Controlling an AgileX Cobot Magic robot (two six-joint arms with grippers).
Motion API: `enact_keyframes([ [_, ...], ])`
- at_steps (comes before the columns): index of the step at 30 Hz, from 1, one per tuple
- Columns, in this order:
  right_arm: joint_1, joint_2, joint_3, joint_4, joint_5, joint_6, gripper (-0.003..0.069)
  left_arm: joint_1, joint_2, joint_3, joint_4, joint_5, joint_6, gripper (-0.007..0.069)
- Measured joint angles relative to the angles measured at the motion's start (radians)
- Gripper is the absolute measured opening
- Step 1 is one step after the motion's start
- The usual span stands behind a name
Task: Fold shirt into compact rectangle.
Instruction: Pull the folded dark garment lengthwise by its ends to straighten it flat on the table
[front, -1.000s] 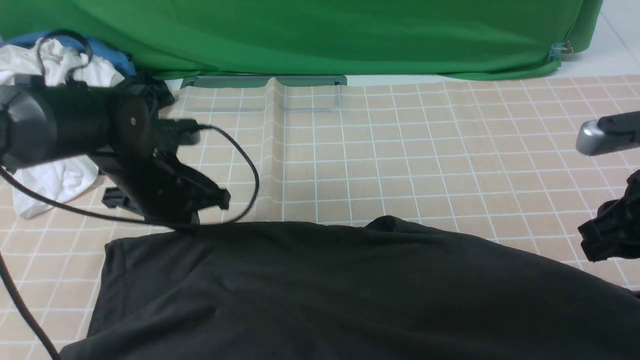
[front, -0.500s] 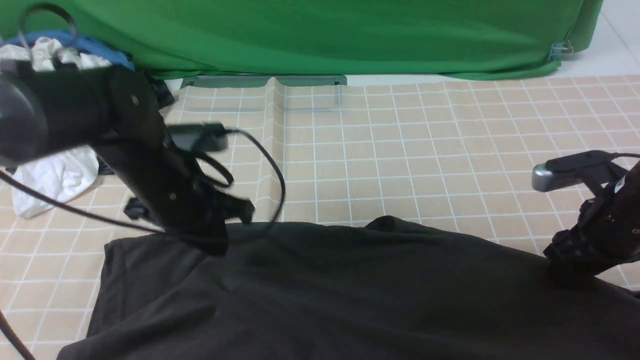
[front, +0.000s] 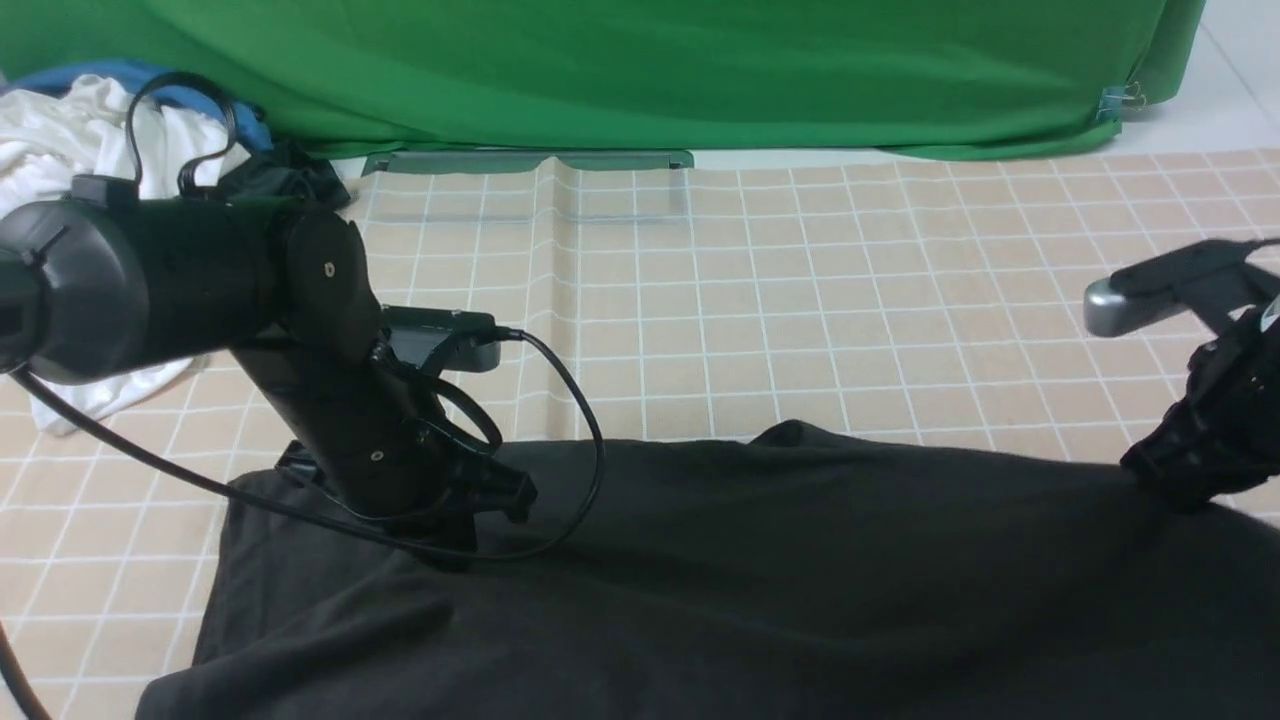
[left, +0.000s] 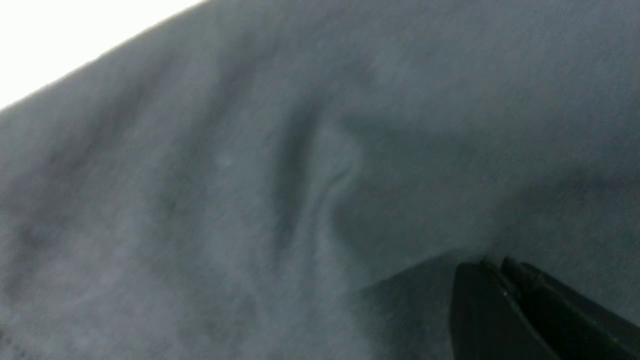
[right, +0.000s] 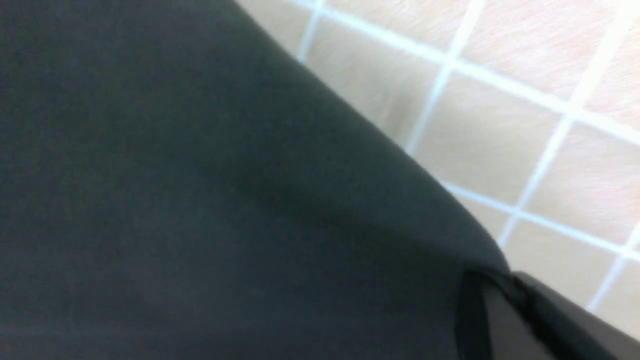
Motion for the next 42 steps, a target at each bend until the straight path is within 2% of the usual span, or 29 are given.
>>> enact_keyframes([
  [7, 0.0, 0.059, 0.0, -0.031, -0.073, 0.008, 0.0071, -0.002, 0.0, 0.0, 0.002, 0.005, 0.009, 0.0019],
  [9, 0.0, 0.095, -0.001, -0.117, -0.135, 0.073, 0.0166, -0.002, 0.0, 0.0, 0.002, 0.009, 0.02, 0.0019],
  [12, 0.0, 0.101, -0.022, -0.184, -0.102, 0.168, 0.0302, -0.002, -0.001, 0.0, 0.003, 0.02, 0.022, 0.0019],
  [14, 0.0, 0.089, -0.058, -0.219, 0.012, 0.23, 0.0421, -0.002, -0.013, 0.0, 0.003, 0.025, 0.023, 0.0019],
  [17, -0.001, 0.048, -0.073, -0.231, 0.164, 0.266, 0.0479, -0.002, -0.049, 0.0, 0.003, 0.028, 0.026, 0.0019],
  [21, -0.03, -0.02, -0.034, -0.231, 0.215, 0.308, 0.048, -0.002, -0.098, 0.002, 0.003, 0.039, 0.026, 0.0019],
  [25, -0.142, -0.102, 0.074, -0.204, 0.188, 0.344, 0.0496, -0.002, -0.168, 0.055, -0.002, 0.052, 0.026, 0.0019],
  [26, -0.194, -0.111, 0.109, -0.162, 0.169, 0.338, 0.0512, -0.002, -0.182, 0.075, -0.005, 0.051, 0.026, 0.0019],
  [28, -0.236, -0.109, 0.135, -0.11, 0.141, 0.316, 0.053, -0.002, -0.198, 0.1, -0.007, 0.05, 0.026, 0.0019],
  [30, -0.298, -0.089, 0.172, 0.011, 0.079, 0.245, 0.0573, -0.002, -0.222, 0.139, -0.014, 0.035, 0.026, 0.0019],
  [34, -0.318, -0.028, 0.181, 0.083, -0.023, 0.188, 0.0598, -0.002, -0.233, 0.156, -0.014, 0.027, 0.027, 0.0019],
  [37, -0.319, 0.004, 0.181, 0.088, -0.057, 0.181, 0.0598, -0.002, -0.239, 0.158, -0.013, 0.025, 0.028, 0.0019],
  [41, -0.319, 0.063, 0.178, 0.086, -0.063, 0.178, 0.0571, -0.002, -0.253, 0.158, -0.014, 0.024, 0.028, 0.0019],
  [42, -0.319, 0.068, 0.174, 0.082, -0.06, 0.177, 0.0544, -0.002, -0.259, 0.158, -0.014, 0.024, 0.028, 0.0019],
])
